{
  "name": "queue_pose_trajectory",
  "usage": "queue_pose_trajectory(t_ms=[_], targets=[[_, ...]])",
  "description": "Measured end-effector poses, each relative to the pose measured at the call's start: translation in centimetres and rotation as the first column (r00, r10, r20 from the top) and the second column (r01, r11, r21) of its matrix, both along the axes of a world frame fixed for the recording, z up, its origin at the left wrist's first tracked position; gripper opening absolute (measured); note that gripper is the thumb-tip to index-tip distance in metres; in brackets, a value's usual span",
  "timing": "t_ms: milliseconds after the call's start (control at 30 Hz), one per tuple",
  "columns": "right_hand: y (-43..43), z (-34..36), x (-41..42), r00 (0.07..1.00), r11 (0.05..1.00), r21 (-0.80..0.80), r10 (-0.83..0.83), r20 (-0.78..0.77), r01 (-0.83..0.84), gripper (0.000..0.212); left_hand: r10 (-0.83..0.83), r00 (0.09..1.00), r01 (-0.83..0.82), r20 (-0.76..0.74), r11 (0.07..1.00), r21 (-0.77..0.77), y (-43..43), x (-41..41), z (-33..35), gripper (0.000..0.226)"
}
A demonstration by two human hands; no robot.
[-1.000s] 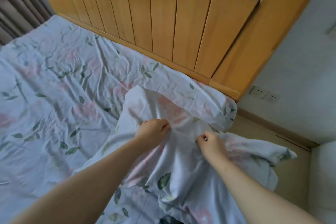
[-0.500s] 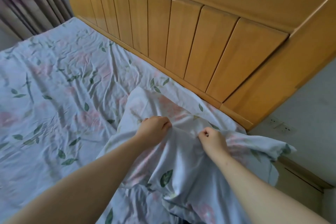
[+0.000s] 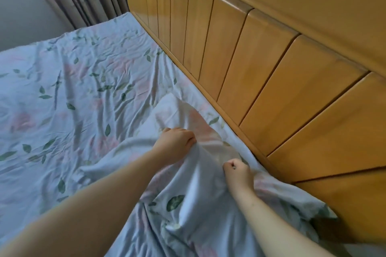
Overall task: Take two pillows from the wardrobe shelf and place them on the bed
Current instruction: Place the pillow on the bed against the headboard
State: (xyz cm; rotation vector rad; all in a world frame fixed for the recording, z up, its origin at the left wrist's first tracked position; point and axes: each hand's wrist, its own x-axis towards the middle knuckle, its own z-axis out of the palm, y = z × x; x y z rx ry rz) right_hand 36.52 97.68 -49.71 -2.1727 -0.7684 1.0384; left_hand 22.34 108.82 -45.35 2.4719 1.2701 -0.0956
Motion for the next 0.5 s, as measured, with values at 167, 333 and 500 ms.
queue_pose_trajectory(t_ms=[167, 333, 500], targets=[[5.8, -0.2, 1.3, 0.996, 0.992, 0.099, -0.074, -0.047, 0.078, 0.03, 0.043, 0.999, -0.045, 0.023, 0.993, 0.106, 5.7, 2.2, -0.1, 0.031], [12.0, -1.6, 2.1, 0.974, 0.972, 0.147, -0.16, -0.157, 0.184, 0.027, 0.09, 0.993, -0.102, 0.072, 0.978, 0.183, 11.8, 4.6, -0.7, 0.029], [16.4, -3.0, 2.2, 0.972, 0.971, 0.172, -0.13, -0.196, 0.164, 0.029, 0.126, 0.987, -0.148, 0.101, 0.955, 0.257, 15.8, 4.7, -2.3, 0.026]])
